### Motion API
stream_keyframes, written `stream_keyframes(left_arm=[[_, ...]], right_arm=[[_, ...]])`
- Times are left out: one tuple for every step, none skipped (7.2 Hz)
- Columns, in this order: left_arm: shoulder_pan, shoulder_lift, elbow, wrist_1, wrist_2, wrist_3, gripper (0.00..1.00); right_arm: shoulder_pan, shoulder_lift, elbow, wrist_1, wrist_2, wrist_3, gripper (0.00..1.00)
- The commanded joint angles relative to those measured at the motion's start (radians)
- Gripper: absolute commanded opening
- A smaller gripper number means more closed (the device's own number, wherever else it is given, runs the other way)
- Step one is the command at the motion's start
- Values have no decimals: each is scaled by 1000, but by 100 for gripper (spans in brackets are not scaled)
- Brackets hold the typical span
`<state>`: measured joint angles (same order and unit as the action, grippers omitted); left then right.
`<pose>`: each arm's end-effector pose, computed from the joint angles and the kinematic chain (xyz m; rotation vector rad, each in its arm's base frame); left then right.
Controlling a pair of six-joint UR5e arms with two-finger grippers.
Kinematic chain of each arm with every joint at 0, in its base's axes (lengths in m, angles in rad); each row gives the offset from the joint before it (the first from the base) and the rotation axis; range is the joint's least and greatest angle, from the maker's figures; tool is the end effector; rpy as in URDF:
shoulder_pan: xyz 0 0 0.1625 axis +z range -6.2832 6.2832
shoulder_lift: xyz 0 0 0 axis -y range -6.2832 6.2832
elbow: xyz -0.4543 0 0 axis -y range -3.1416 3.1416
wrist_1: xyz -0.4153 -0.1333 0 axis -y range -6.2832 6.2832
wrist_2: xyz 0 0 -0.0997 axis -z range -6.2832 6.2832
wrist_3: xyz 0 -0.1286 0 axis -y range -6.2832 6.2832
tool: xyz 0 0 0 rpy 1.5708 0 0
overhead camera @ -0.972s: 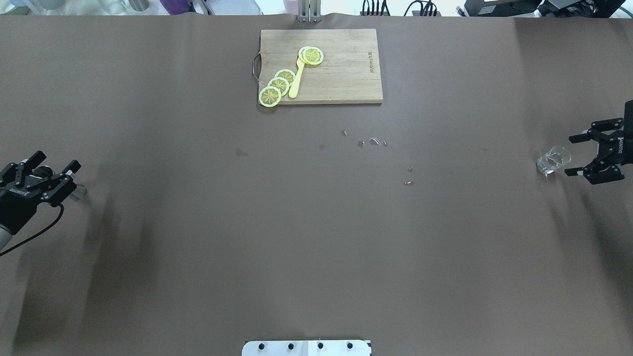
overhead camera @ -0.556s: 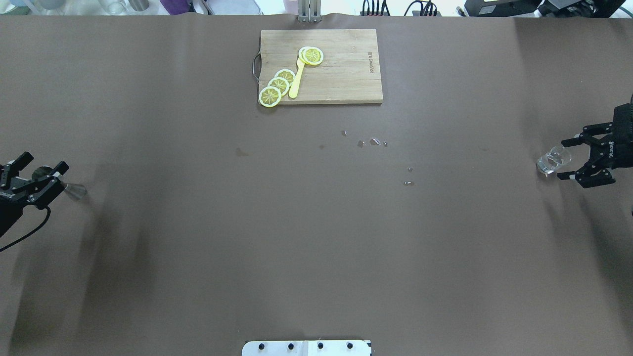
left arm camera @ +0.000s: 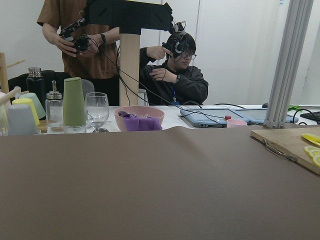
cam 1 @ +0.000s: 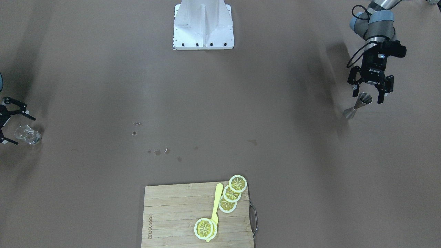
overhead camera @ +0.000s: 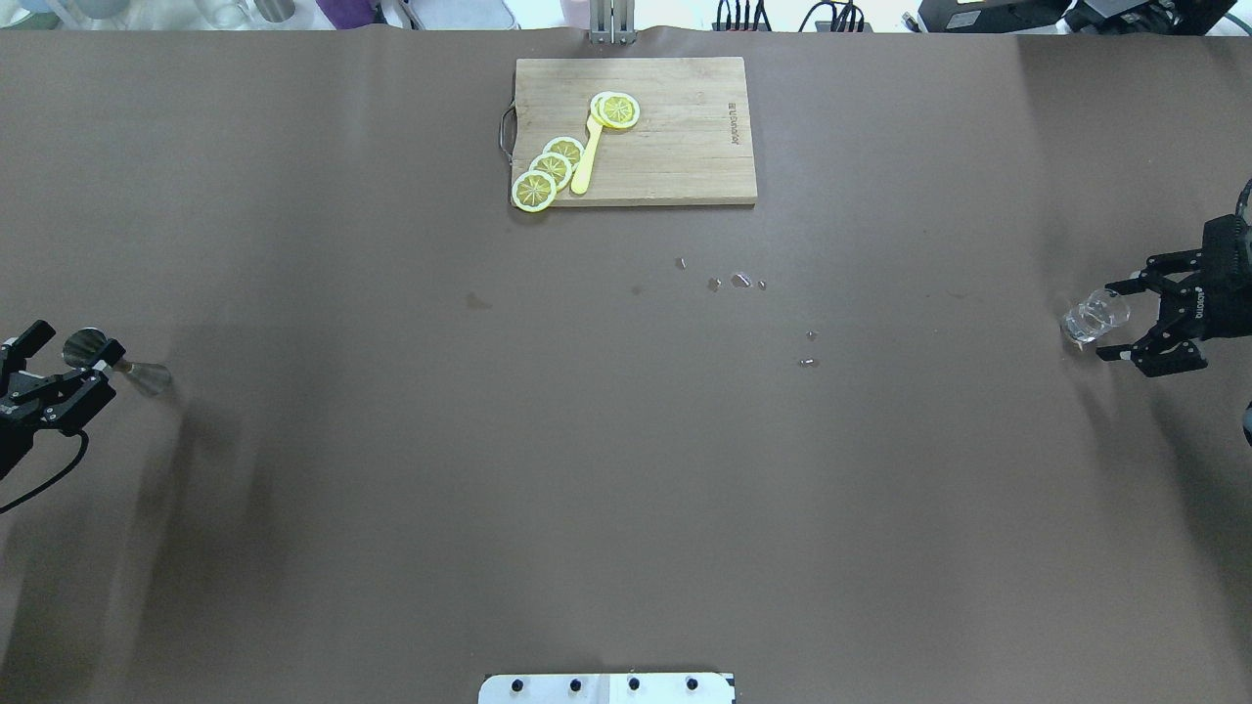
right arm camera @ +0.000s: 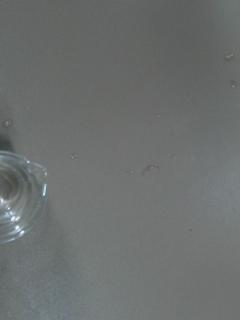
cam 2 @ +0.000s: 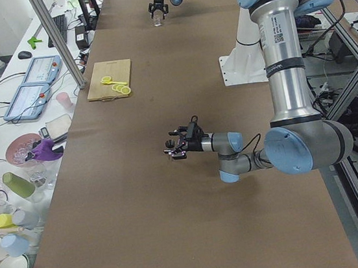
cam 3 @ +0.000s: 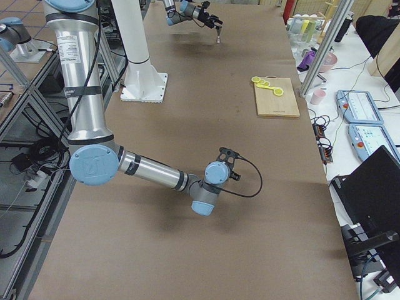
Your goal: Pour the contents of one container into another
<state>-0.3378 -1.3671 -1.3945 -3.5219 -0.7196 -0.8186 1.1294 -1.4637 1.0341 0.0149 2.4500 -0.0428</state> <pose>0.2809 -0.3425 0.6617 1.3048 0.8933 -0.3427 -0.2003 -0.5041 0.7290 0.9296 -1.0041 -0.9147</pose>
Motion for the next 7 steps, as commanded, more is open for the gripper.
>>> stream_keyframes(left_arm=[[42,-24,57,-29,72,-2,97],[68,-52,115,-67,112,-4,97],[112,-70,133,-69,177,2,97],[131,-94,144,-69,195,3,97],[132,-108,156,-68,195,3,97],[132,-109,158,-66,196,3,97],[132,-107,158,-65,203,3,96]], right_arm=[[-10,12,-11,8,-14,1,100],[-13,13,-12,8,-17,0,100],[-16,17,-26,8,-25,0,100],[-17,40,-55,8,-28,1,100],[-17,43,-57,8,-28,1,100],[-17,45,-57,8,-29,1,100],[-17,45,-58,7,-32,3,100]])
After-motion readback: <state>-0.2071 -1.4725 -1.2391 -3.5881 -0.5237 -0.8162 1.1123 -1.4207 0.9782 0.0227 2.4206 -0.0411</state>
